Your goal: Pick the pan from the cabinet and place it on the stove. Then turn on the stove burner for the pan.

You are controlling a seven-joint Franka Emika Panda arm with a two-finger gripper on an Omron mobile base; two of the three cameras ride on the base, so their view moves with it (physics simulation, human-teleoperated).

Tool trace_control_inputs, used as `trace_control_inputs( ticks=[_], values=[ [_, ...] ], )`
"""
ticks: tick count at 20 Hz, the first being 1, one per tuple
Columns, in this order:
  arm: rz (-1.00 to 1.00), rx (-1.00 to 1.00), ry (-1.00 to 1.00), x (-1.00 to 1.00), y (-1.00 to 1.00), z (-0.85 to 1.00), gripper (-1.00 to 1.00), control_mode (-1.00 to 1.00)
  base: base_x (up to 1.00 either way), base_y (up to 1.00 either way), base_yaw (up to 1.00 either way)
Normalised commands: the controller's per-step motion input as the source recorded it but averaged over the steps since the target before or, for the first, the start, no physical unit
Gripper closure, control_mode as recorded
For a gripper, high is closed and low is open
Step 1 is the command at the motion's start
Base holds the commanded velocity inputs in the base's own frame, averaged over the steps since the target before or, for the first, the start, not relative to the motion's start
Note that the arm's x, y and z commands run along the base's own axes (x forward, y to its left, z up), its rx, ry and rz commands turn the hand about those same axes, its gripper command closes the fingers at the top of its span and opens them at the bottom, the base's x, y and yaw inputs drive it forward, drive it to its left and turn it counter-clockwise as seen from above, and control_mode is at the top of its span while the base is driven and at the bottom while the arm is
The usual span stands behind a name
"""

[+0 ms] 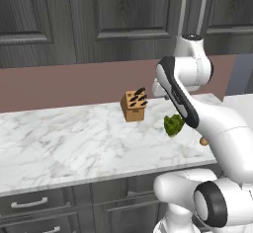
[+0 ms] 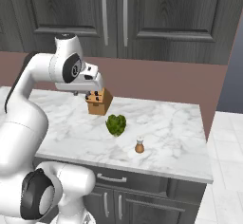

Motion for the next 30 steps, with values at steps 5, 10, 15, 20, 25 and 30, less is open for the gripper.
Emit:
trace_control_inputs(
  ticks=[5,10,15,20,25,30],
  values=[
    [0.01,0.00,0.00,-0.12,-0.02,0.00,-1.00,-1.00,0.00,0.00,0.00],
    [0.04,0.00,-0.16,-0.11,-0.32,0.05,-1.00,-1.00,0.00,0.00,0.00],
    [0.00,0.00,-0.34,-0.18,-0.45,0.28,-1.00,-1.00,0.00,0.00,0.00],
    [0.01,0.00,-0.38,-0.06,-0.29,0.42,-1.00,-1.00,0.00,0.00,0.00],
    [0.01,0.00,-0.36,0.00,-0.31,0.51,-1.00,-1.00,0.00,0.00,0.00],
    [0.04,0.00,-0.35,0.00,-0.34,0.43,-1.00,-1.00,0.00,0.00,0.00]
  ],
)
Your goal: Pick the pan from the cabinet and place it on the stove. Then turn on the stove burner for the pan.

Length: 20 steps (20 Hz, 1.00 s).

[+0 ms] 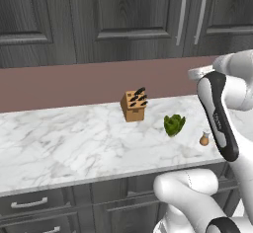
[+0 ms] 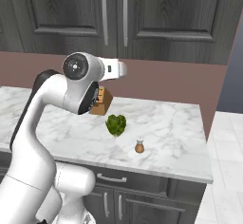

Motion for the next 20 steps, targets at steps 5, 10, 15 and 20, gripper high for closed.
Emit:
trace_control_inputs(
  ticks=[5,10,15,20],
  values=[
    [0.01,0.00,-0.28,0.00,-0.30,0.49,-1.00,-1.00,0.00,0.00,0.00],
    [0.00,0.00,-0.21,0.01,-0.14,0.58,-1.00,-1.00,0.00,0.00,0.00],
    [0.00,0.03,-0.12,0.00,-0.11,0.23,-1.00,-1.00,0.00,0.00,0.00],
    [0.00,0.01,-0.19,0.12,0.00,0.22,-1.00,-1.00,0.00,0.00,0.00]
  ],
)
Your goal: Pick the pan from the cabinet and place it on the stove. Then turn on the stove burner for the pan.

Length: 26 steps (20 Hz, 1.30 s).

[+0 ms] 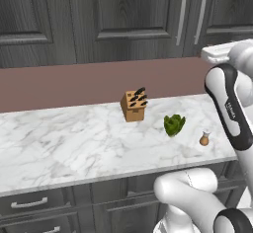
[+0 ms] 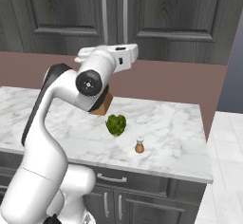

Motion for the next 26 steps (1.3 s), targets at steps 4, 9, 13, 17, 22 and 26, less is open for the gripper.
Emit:
trace_control_inputs(
  ticks=[4,9,13,17,22,26],
  values=[
    [-0.01,0.00,-0.18,0.33,0.00,0.18,-1.00,-1.00,0.00,0.00,0.00],
    [-0.01,0.00,-0.07,0.31,0.00,0.16,-1.00,-1.00,0.00,0.00,0.00],
    [0.00,-0.03,0.00,0.33,0.00,0.16,-1.00,-1.00,0.00,0.00,0.00],
    [0.00,0.00,0.05,0.41,0.00,0.14,-1.00,-1.00,0.00,0.00,0.00],
    [0.00,0.00,0.10,0.41,-0.13,0.11,-1.00,-1.00,0.00,0.00,0.00],
    [0.00,0.00,0.07,0.40,-0.22,0.00,-1.00,-1.00,0.00,0.00,0.00]
  ],
)
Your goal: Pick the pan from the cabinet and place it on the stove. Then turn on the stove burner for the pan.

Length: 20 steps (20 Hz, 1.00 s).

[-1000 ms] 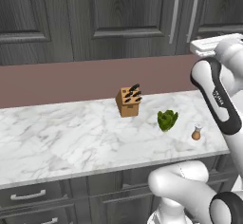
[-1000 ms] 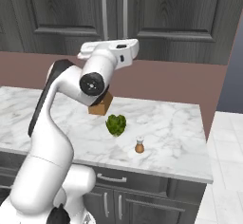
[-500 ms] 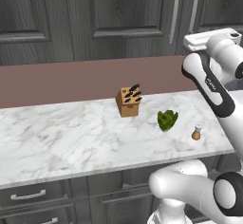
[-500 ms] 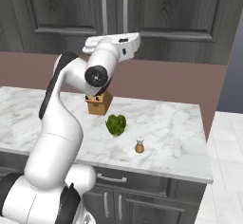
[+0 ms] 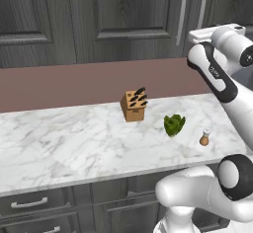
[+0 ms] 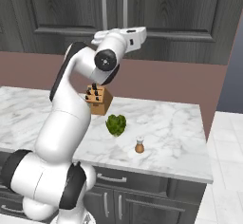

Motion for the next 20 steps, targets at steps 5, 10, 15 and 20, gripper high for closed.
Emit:
trace_control_inputs(
  ticks=[5,10,15,20],
  values=[
    [0.00,0.00,0.03,0.40,-0.12,0.00,-1.00,-1.00,0.00,0.00,0.00],
    [0.00,0.00,-0.01,0.27,0.00,0.00,-1.00,-1.00,0.00,0.00,0.00],
    [0.01,0.00,-0.09,0.11,0.00,0.00,-1.00,-1.00,0.00,0.00,0.00],
    [0.02,0.00,-0.07,0.19,0.00,0.00,-1.00,-1.00,0.00,0.00,0.00]
  ],
)
